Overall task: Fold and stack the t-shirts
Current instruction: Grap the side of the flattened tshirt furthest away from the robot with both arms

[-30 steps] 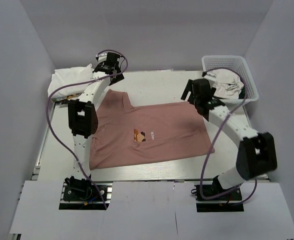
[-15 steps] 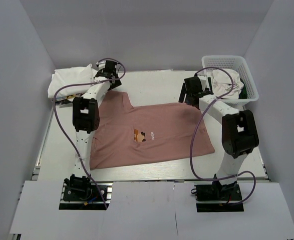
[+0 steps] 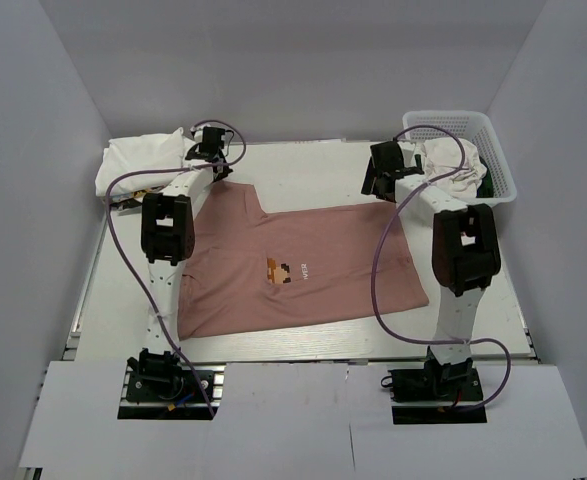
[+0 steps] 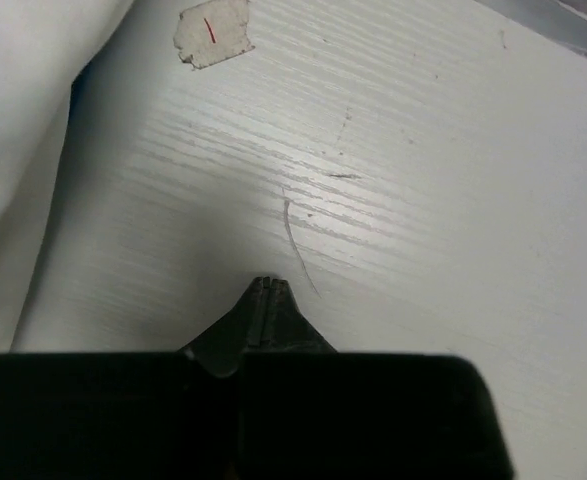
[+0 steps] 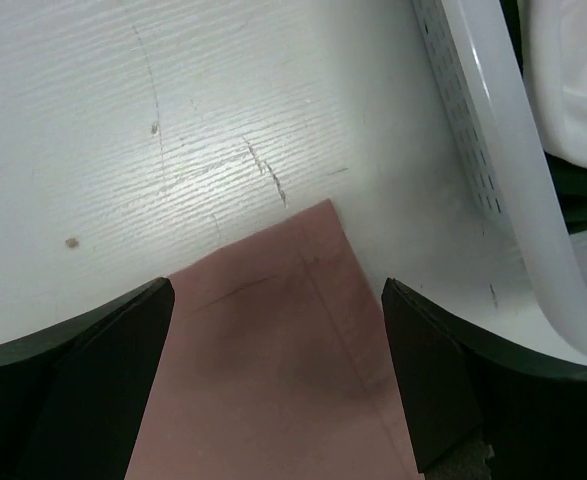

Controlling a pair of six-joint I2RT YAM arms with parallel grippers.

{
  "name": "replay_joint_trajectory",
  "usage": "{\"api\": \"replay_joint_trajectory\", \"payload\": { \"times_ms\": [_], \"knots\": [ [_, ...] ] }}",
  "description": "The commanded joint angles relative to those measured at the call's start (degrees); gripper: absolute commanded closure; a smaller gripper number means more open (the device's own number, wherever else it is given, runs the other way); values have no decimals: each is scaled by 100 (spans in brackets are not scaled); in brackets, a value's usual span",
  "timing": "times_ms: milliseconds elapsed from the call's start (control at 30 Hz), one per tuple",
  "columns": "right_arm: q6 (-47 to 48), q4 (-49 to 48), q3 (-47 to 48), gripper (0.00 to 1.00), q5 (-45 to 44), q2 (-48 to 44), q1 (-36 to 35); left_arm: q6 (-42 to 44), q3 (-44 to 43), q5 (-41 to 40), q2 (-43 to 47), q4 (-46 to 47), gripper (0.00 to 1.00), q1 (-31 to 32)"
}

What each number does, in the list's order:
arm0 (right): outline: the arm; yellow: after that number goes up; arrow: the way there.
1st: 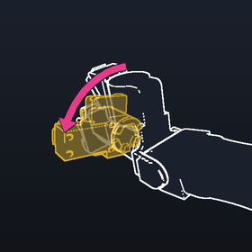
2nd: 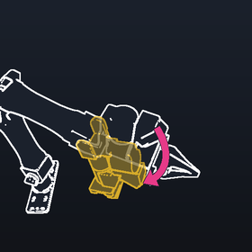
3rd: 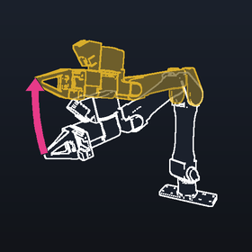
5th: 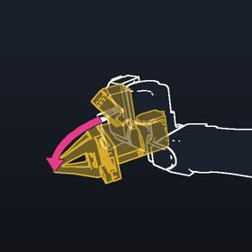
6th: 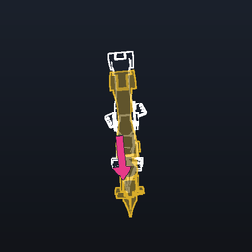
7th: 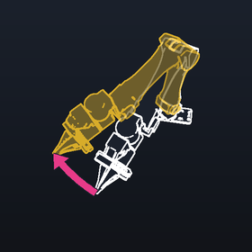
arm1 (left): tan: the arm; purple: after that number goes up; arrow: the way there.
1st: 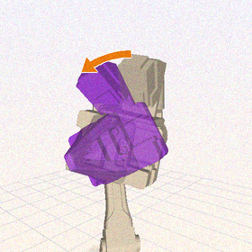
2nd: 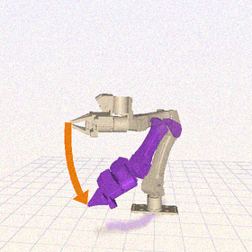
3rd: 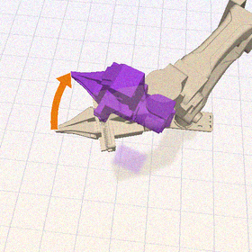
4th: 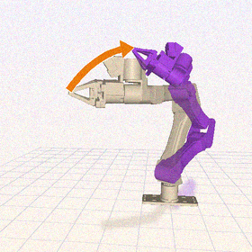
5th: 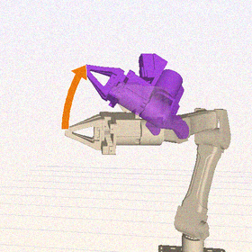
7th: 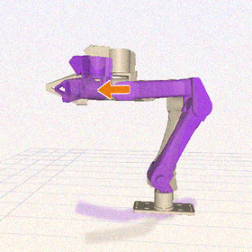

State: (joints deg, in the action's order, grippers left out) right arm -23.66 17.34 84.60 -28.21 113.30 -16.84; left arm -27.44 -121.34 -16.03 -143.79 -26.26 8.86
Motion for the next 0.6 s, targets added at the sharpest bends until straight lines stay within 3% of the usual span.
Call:
{"api": "replay_joint_trajectory", "payload": {
  "times_ms": [0, 333, 367, 467, 500, 567],
  "knots": [
    [37, 260, 547, 10, -229, 280, 41, 203, 312, 442, 298, -108, 100, 28],
    [-33, 436, 821, 10, -308, 562, 32, 687, 1252, 320, 1142, 481, 100, 28],
    [-16, 402, 839, 10, -317, 571, 49, 687, 1253, 242, 1142, 429, 90, 28],
    [-7, 454, 839, 10, -300, 580, 32, 748, 867, 110, 1081, 157, 37, 28],
    [-7, 445, 839, 10, -299, 588, 32, 810, 736, 109, 1011, 156, 24, 28],
    [10, 472, 830, 10, -282, 597, 41, 871, 682, 109, 950, 51, 17, 28]
  ]
}}
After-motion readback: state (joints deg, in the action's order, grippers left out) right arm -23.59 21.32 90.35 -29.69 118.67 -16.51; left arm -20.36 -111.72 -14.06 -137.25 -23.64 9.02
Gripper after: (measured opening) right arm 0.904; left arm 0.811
